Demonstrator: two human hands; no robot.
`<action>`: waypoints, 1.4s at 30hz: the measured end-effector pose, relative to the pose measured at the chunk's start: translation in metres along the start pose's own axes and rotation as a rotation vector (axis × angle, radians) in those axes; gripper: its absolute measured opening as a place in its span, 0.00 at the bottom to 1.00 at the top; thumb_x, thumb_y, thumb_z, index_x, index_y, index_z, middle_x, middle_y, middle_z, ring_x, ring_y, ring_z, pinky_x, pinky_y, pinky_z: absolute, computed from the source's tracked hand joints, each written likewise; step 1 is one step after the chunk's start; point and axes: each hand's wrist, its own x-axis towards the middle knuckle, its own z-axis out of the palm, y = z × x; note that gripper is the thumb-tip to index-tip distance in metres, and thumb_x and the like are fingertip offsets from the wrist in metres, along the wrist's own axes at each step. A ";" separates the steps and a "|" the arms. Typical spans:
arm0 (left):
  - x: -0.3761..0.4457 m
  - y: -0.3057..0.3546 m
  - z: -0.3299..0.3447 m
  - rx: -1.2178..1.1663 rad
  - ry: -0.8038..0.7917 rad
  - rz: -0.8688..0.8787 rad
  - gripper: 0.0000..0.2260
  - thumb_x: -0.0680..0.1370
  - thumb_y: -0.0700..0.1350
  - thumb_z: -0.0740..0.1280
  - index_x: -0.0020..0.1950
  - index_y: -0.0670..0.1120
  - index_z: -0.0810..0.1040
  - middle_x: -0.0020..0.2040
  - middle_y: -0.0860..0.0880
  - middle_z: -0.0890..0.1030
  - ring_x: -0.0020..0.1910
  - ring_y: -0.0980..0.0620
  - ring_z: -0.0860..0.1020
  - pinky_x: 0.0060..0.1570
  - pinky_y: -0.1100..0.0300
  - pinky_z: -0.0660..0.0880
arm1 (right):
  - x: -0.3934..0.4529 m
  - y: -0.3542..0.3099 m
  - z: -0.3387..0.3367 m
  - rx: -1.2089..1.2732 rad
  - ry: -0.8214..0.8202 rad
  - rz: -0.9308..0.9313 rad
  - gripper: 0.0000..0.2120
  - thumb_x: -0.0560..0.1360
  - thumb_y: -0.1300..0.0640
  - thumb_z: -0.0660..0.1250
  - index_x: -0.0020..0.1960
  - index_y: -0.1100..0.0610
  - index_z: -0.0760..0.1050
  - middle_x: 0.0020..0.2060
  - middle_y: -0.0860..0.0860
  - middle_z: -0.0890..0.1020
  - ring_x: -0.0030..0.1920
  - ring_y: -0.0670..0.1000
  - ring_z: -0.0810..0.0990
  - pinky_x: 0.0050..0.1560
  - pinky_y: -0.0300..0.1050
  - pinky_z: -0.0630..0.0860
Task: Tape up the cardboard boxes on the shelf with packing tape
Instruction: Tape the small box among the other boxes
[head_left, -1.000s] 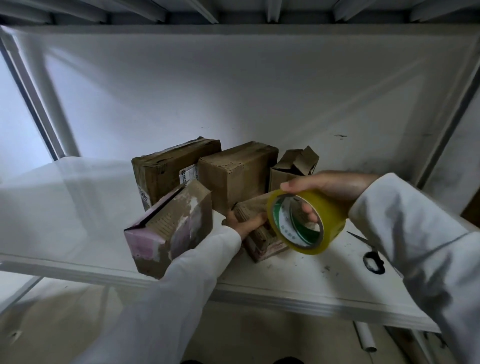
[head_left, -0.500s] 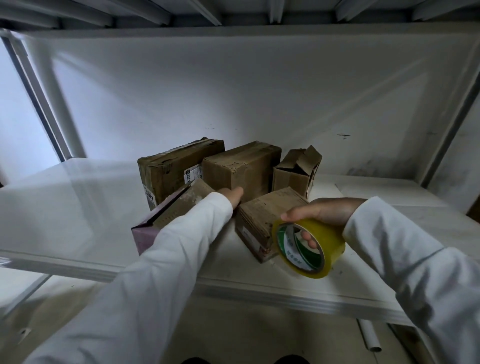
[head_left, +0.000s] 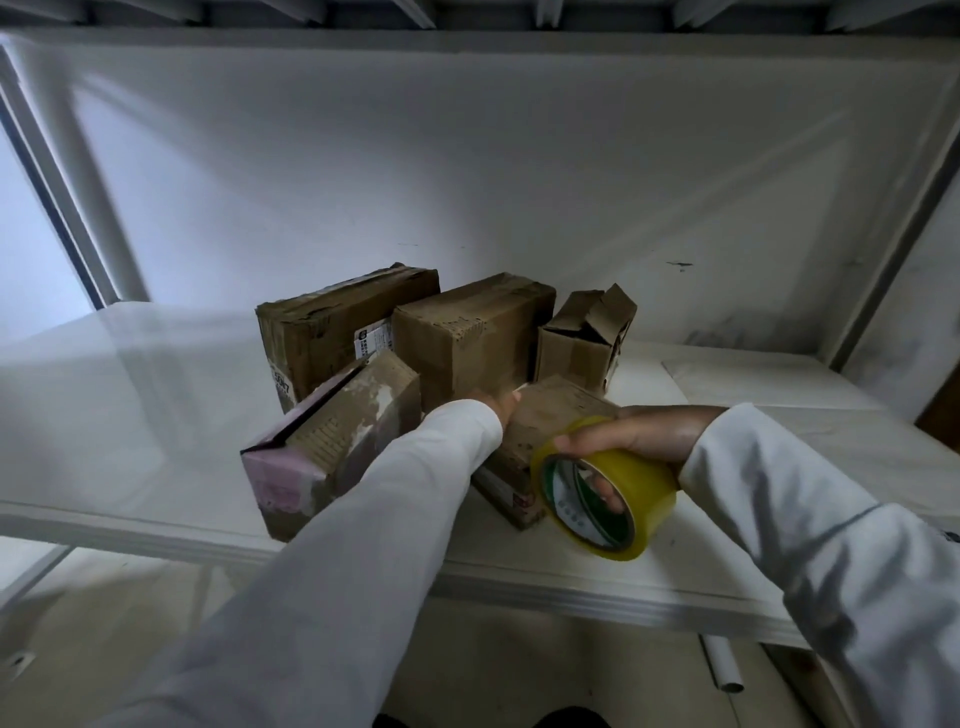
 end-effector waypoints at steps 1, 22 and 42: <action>0.001 -0.001 0.001 0.015 0.011 0.002 0.31 0.81 0.61 0.46 0.71 0.39 0.67 0.69 0.39 0.70 0.68 0.40 0.68 0.67 0.49 0.61 | 0.000 -0.002 -0.002 -0.004 -0.011 -0.006 0.19 0.67 0.44 0.66 0.43 0.61 0.76 0.29 0.52 0.80 0.28 0.48 0.79 0.34 0.37 0.78; -0.029 0.022 0.010 0.406 0.163 0.129 0.21 0.83 0.50 0.52 0.74 0.44 0.63 0.72 0.44 0.66 0.70 0.42 0.65 0.70 0.46 0.60 | 0.016 0.035 0.014 0.244 0.014 0.079 0.15 0.62 0.56 0.76 0.44 0.56 0.75 0.31 0.53 0.83 0.34 0.52 0.81 0.30 0.42 0.78; -0.080 0.029 0.019 0.212 -0.104 0.292 0.35 0.79 0.64 0.51 0.78 0.45 0.47 0.78 0.44 0.49 0.77 0.43 0.47 0.73 0.50 0.45 | 0.028 0.049 0.010 0.253 -0.022 -0.014 0.36 0.52 0.52 0.78 0.59 0.59 0.75 0.40 0.55 0.84 0.41 0.55 0.81 0.39 0.46 0.77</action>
